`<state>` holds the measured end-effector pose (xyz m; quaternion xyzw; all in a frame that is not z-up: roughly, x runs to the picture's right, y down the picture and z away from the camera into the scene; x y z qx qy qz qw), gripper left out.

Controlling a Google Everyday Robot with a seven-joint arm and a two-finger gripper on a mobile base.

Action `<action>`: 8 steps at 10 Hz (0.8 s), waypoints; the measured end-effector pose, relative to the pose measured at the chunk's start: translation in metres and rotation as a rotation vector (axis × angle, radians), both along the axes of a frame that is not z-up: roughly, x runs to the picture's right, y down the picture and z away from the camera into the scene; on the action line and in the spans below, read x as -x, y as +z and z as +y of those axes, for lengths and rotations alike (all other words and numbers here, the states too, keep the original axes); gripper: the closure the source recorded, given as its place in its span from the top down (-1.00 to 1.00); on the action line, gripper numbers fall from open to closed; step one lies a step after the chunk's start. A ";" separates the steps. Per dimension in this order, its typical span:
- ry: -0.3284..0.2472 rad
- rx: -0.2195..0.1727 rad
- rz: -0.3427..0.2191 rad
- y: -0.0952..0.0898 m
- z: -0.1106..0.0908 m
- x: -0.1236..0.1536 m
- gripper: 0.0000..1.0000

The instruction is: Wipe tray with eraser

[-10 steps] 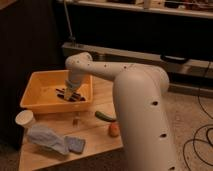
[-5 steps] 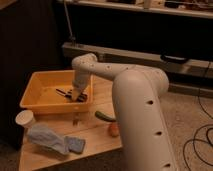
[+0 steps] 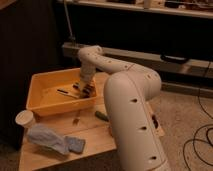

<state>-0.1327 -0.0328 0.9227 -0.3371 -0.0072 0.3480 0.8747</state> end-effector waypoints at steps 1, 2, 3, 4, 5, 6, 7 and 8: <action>-0.003 -0.001 -0.007 0.003 -0.004 0.004 -1.00; -0.011 -0.003 -0.022 0.004 -0.006 0.014 -1.00; -0.023 -0.003 -0.043 0.001 -0.005 0.027 -1.00; -0.031 -0.005 -0.065 -0.005 -0.002 0.039 -1.00; -0.044 -0.008 -0.095 -0.014 0.005 0.055 -1.00; -0.060 -0.012 -0.128 -0.029 0.018 0.074 -1.00; -0.073 -0.012 -0.153 -0.042 0.031 0.086 -1.00; -0.091 -0.014 -0.174 -0.055 0.045 0.095 -1.00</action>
